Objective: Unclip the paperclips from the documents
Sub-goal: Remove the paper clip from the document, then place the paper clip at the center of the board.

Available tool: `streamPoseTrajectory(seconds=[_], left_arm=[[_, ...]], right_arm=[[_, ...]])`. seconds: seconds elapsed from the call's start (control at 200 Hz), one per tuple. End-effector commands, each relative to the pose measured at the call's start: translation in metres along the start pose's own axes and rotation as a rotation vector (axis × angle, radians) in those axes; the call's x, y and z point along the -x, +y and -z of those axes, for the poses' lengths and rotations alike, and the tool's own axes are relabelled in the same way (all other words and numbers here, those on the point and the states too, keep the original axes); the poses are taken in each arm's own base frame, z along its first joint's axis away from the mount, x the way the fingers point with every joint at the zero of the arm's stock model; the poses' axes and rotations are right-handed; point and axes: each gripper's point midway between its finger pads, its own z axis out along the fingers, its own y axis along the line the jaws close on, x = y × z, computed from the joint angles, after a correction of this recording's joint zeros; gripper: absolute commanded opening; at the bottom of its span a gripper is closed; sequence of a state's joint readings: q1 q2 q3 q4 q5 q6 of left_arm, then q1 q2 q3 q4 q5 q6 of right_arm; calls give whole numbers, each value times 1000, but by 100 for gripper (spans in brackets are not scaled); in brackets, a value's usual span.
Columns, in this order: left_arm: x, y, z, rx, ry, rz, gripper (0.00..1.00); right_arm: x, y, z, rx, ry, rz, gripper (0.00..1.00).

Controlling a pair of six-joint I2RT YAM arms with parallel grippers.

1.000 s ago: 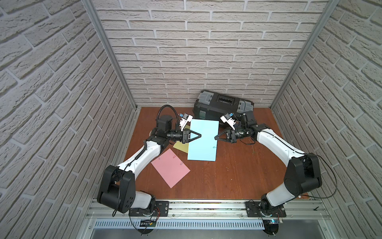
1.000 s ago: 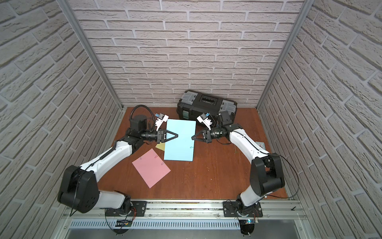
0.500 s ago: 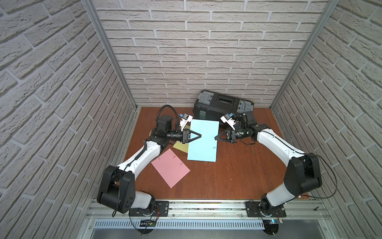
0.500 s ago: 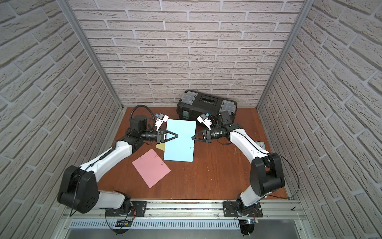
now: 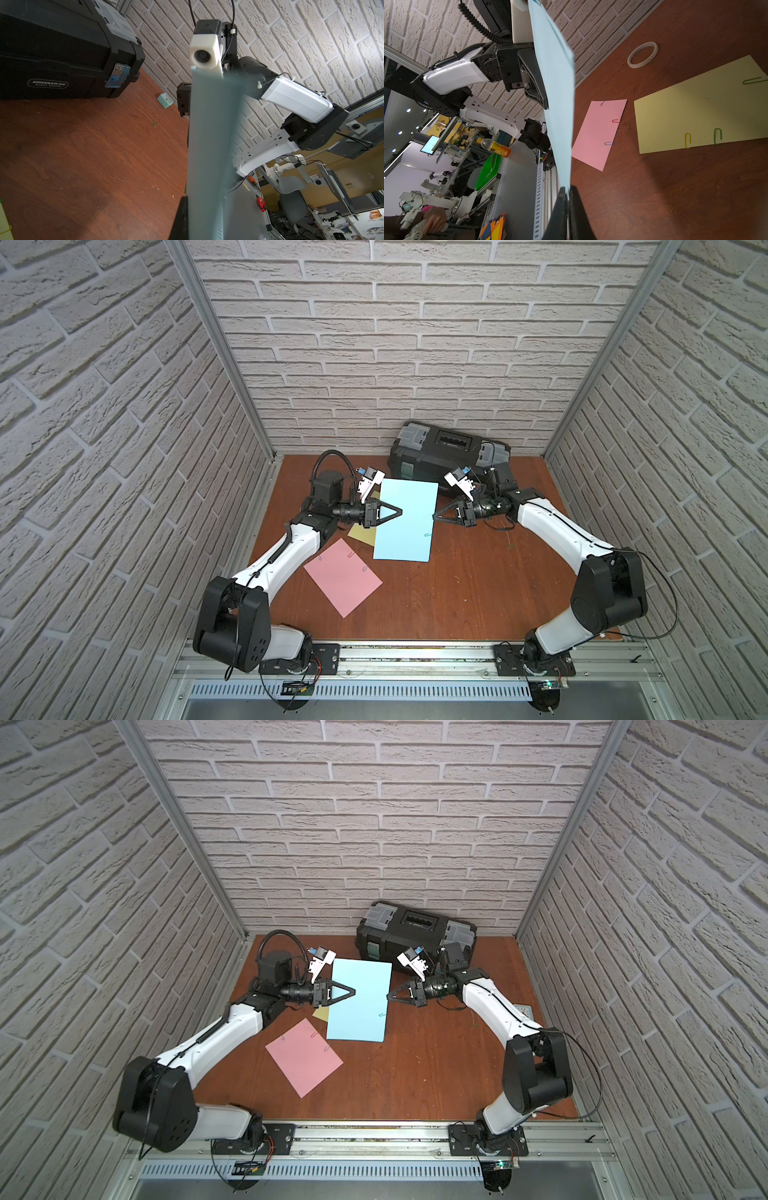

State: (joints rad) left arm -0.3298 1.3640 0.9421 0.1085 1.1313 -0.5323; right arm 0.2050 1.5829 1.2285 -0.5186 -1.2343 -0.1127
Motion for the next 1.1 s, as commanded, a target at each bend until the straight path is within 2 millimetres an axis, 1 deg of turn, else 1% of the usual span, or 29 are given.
streamPoseTrajectory(seconds=[0.0, 0.145, 0.365, 0.52, 0.66, 0.77, 0.87, 1.005, 1.095], left_arm=[[5, -11, 6, -19, -13, -61, 0], [6, -12, 6, -19, -14, -64, 0], [6, -11, 7, -17, -17, -71, 0], [7, -12, 7, -18, -20, -78, 0], [6, -12, 7, -18, -25, -83, 0], [8, -12, 7, -21, -28, -87, 0], [11, -12, 6, -20, -34, -92, 0], [16, -10, 6, -20, -47, -92, 0], [15, -9, 4, -25, -44, -90, 0]], right_arm=[[9, 7, 6, -10, -16, 49, 8], [7, 1, 10, -49, -22, 35, 7], [2, -17, 23, -148, -58, -23, 6], [-6, -37, 36, -257, -89, -90, 6], [-19, -59, 55, -371, -130, -192, 5], [-36, -79, 74, -472, -161, -289, 4], [-57, -98, 96, -576, -196, -388, 3], [-95, -125, 127, -741, -209, -535, 4], [-119, -141, 145, -856, -202, -625, 3]])
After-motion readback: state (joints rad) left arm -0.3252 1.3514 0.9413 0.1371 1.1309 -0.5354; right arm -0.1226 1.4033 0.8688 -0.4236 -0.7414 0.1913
